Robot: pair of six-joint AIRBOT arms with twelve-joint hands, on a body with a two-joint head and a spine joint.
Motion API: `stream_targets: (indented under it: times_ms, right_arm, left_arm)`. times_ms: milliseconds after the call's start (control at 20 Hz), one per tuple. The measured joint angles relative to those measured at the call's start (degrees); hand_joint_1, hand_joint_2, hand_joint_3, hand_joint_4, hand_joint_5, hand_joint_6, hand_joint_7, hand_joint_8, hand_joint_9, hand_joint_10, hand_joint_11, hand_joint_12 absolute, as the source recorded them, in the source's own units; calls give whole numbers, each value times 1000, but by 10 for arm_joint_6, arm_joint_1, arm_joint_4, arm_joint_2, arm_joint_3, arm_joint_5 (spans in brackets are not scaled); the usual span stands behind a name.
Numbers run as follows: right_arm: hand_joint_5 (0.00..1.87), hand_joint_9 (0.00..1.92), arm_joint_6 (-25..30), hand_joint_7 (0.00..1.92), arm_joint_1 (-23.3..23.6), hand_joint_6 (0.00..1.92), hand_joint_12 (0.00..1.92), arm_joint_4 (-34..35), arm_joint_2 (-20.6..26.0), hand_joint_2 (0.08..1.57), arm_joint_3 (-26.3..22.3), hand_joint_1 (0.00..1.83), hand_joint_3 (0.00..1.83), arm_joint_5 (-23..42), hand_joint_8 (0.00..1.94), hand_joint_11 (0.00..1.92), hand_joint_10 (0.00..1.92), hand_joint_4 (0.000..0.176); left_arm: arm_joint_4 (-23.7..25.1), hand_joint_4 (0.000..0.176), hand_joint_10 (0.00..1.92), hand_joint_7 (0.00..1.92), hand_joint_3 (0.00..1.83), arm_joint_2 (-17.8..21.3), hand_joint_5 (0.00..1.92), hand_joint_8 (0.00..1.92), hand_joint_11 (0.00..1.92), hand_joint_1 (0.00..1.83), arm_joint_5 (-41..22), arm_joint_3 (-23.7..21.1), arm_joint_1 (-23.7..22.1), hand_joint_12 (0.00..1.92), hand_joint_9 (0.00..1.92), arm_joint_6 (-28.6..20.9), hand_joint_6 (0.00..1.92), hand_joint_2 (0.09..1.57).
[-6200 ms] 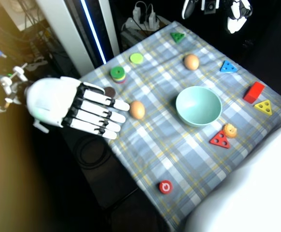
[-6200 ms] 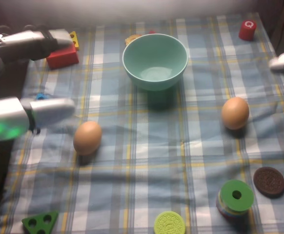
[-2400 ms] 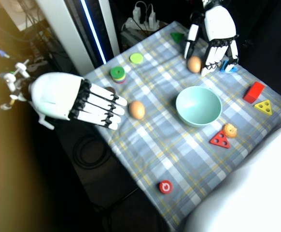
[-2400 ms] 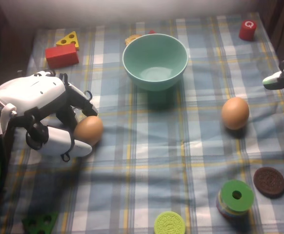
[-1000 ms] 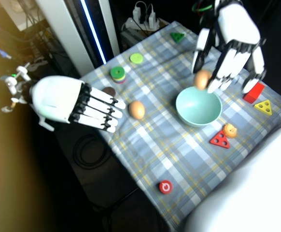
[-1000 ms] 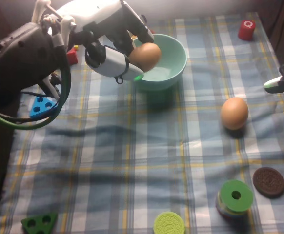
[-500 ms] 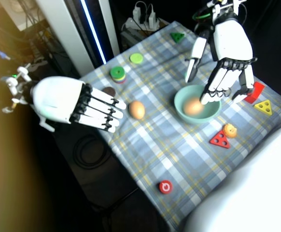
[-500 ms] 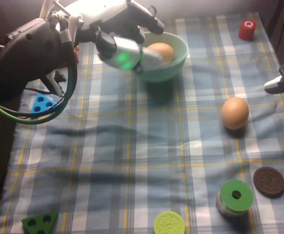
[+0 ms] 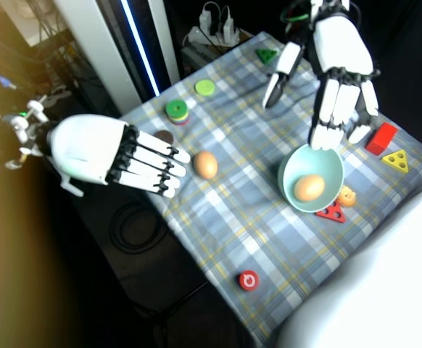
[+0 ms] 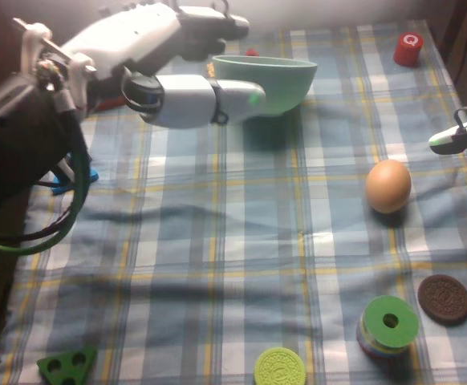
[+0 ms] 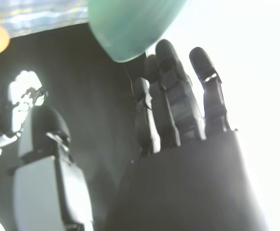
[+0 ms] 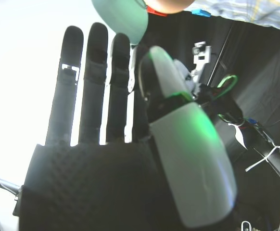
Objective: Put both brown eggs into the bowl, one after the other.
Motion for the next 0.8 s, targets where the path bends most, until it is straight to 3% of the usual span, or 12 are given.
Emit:
stream_targets:
  times_ms: [100,150,200,250,350,450,550,600,650,700,750,800]
  right_arm:
    - [670,792,1,805,1,0,572,-2,0,1300,0,1108,0,1,0,517,0,0]
    - [654,768,1,782,2,0,563,-2,0,1291,0,1107,0,0,0,496,0,0]
    - [637,743,1,758,7,0,556,-4,-1,1279,0,1113,0,-3,0,475,0,0]
    - [604,683,1,706,12,0,503,-9,-4,1242,3,1074,0,-5,0,423,0,0]
    - [542,602,2,627,33,0,410,-29,-12,1155,9,987,0,-20,0,388,0,0]
    - [504,516,9,540,64,0,388,-64,-22,1071,20,998,0,-43,0,339,0,0]
    - [445,464,26,488,90,0,485,-94,-36,998,34,1040,3,-72,1,278,0,0]
    - [435,475,33,484,98,0,677,-106,-41,990,42,1066,0,-87,0,213,0,14]
    - [401,471,38,459,105,0,853,-115,-46,1026,49,1012,0,-104,0,145,2,33]
    - [394,495,45,464,113,0,949,-125,-50,1026,56,1006,0,-121,0,137,4,30]
    - [365,531,47,474,124,0,935,-135,-54,1027,63,1041,0,-142,1,188,6,18]
    - [275,586,48,498,137,0,895,-145,-59,1039,68,970,0,-158,2,315,9,23]
  left_arm:
    - [21,119,6,550,0,18,419,3,0,690,-44,-19,19,1112,585,-49,4,961]
    - [30,147,6,565,0,26,441,6,0,814,-57,-28,30,1221,586,-74,7,853]
    - [35,148,6,579,0,37,454,7,0,856,-76,-39,46,1278,587,-100,6,809]
    - [40,123,1,572,0,48,456,2,0,864,-92,-52,57,1273,557,-112,3,801]
    - [48,94,12,581,8,75,474,4,0,820,-132,-83,86,1273,577,-118,7,841]
    - [53,100,6,576,3,105,461,0,0,869,-179,-116,119,1214,567,-120,0,845]
    - [58,81,15,603,3,125,500,6,0,875,-219,-137,144,1287,594,-136,7,851]
    - [61,77,29,635,7,132,517,13,0,809,-236,-143,152,1356,630,-152,7,874]
    - [69,79,25,648,6,137,519,13,0,789,-249,-144,158,1285,624,-166,4,880]
    - [70,76,31,661,4,140,513,13,0,794,-259,-144,162,1291,638,-177,1,885]
    - [66,93,26,652,4,142,499,7,0,791,-270,-147,165,1294,628,-179,0,887]
    - [70,92,25,653,0,143,504,5,0,816,-279,-148,169,1274,629,-179,2,878]
